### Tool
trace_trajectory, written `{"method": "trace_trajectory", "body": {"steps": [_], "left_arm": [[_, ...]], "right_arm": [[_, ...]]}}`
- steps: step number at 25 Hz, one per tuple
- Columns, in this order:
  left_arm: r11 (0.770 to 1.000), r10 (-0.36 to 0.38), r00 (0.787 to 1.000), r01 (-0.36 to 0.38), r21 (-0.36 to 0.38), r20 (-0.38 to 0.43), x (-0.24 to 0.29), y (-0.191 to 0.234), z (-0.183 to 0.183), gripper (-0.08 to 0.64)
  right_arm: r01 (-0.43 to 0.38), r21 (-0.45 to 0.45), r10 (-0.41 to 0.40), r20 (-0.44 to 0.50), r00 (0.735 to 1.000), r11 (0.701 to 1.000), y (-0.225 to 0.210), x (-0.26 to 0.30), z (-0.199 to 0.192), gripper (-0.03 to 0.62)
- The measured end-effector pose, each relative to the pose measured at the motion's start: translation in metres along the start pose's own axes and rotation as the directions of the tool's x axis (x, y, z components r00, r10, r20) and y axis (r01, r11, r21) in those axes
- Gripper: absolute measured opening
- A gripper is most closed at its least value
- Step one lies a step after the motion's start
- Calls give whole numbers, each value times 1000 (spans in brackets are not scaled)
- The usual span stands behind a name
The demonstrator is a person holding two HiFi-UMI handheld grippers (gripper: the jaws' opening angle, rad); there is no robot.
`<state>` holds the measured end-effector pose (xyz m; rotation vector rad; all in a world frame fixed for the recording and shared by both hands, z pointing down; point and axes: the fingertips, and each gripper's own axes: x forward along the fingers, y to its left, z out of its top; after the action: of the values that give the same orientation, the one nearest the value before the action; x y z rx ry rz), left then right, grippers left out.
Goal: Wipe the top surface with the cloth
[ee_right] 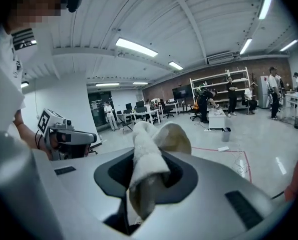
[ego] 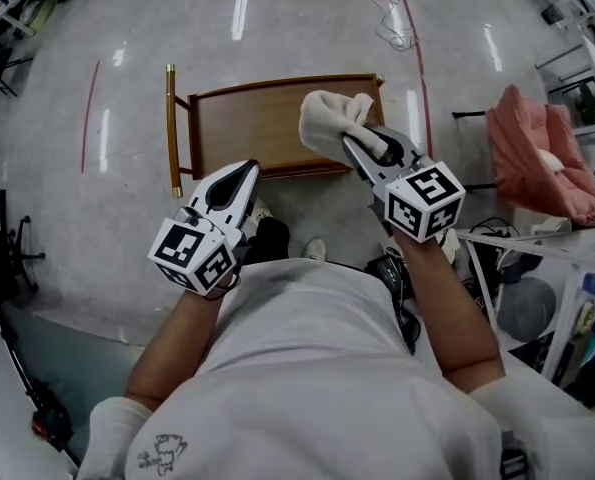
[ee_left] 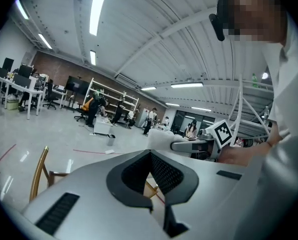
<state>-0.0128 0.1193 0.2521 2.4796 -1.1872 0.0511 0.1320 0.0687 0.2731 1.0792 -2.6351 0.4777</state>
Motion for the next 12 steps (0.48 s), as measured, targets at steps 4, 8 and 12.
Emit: {"method": "trace_trajectory", "body": {"steps": [4,8,12], "left_arm": [[999,8,1000,-8,31,12,-13,-42,-8,8],[999,21,1000,-22,37,17,-31,-60,-12,8],[998,20,999,-22,55,35,-55,-70,-5,8]], "right_arm": [[-16,1,16,28,999,1000,17,-43,-12,89],[-16,13,16,54,998,1000,37,-67,-20,89],[-27,38,24,83,996,999,68,-78,-23,89]]}}
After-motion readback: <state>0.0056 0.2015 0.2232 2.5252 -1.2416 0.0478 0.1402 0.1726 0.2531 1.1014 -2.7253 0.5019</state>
